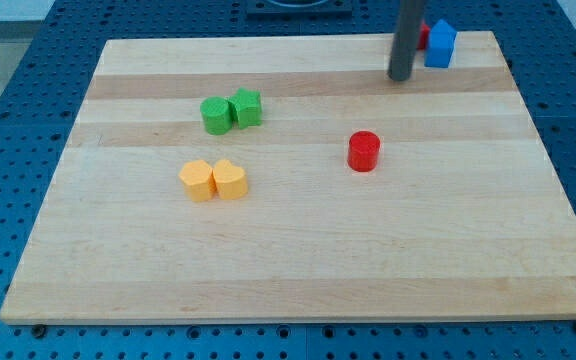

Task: Keep red circle bottom left to the cube

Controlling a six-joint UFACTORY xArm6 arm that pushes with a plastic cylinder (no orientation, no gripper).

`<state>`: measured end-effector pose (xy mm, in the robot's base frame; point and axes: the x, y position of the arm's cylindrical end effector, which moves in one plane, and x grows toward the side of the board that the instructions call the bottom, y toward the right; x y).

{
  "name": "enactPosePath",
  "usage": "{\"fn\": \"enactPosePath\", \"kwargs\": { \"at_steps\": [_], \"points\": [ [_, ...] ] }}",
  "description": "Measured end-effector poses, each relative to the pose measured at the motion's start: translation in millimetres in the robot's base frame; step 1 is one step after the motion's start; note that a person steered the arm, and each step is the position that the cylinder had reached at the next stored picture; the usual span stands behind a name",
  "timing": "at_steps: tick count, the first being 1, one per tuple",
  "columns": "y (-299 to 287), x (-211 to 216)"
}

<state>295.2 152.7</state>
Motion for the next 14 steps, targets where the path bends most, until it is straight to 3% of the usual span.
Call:
{"fn": "enactPosePath", "kwargs": {
  "at_steps": [2, 4, 5, 7, 9, 10, 12, 13, 14],
  "points": [
    [96, 68],
    [49, 148],
    [-6, 157],
    [-56, 118],
    [-69, 186],
    [-119, 177],
    [-114, 74],
    [-141, 89],
    [-143, 135]
  ]
}}
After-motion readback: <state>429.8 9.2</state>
